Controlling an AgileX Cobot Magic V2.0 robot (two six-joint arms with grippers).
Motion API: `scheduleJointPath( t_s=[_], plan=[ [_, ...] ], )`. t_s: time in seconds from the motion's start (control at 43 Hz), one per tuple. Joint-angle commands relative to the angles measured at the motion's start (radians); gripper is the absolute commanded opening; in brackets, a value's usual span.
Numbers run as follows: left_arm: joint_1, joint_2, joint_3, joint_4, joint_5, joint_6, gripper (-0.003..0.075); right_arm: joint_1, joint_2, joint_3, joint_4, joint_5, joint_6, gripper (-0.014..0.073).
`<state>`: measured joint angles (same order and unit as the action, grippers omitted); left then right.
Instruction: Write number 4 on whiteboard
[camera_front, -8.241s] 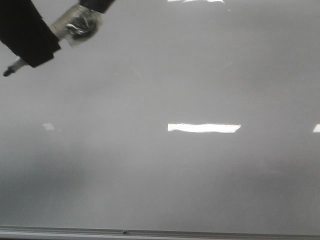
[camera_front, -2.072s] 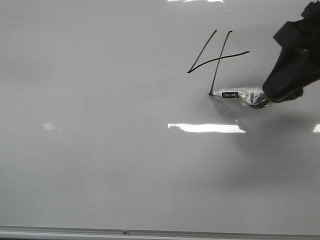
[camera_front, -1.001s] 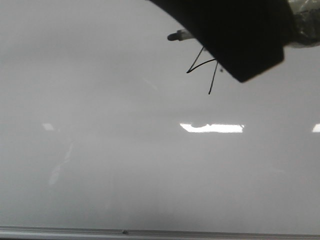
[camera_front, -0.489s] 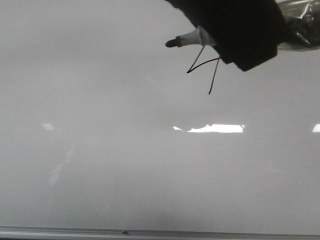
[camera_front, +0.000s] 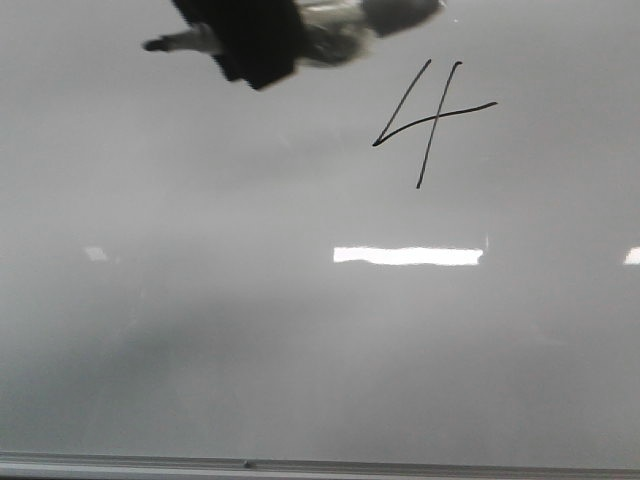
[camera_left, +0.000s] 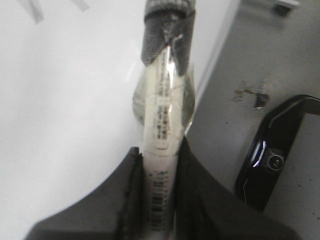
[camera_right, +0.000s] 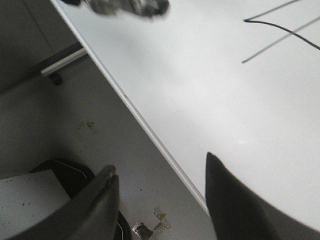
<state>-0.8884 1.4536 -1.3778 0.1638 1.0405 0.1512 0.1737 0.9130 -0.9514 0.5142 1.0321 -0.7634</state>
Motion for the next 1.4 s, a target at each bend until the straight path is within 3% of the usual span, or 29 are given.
scheduleJointPath(
  t_s=[0.0,0.326,0.512,0.698,0.954,1.373],
  plan=[
    [0.071,-0.087,-0.030,0.085,-0.005,-0.145,0.0049,-0.032,-0.005,-0.029,0.013,-0.059,0.049,0.0421],
    [0.392,-0.328,0.154,0.106,-0.051,-0.166,0.0048,-0.038,-0.005,-0.029,0.013,-0.054,0.049,0.0421],
    [0.590,-0.453,0.326,0.078,-0.209,-0.207,0.0048,-0.038,-0.005,-0.029,0.013,-0.057,0.049,0.0421],
    [0.720,-0.502,0.471,0.018,-0.426,-0.264,0.0048,-0.038,-0.005,-0.029,0.013,-0.057,0.049,0.0421],
    [0.757,-0.469,0.577,-0.035,-0.731,-0.279,0.0048,-0.038,-0.005,-0.029,0.013,-0.054,0.049,0.0421],
    [0.757,-0.313,0.581,-0.044,-0.935,-0.279,0.0048,-0.038,-0.005,-0.028,0.013,-0.059,0.049,0.0421]
  ],
)
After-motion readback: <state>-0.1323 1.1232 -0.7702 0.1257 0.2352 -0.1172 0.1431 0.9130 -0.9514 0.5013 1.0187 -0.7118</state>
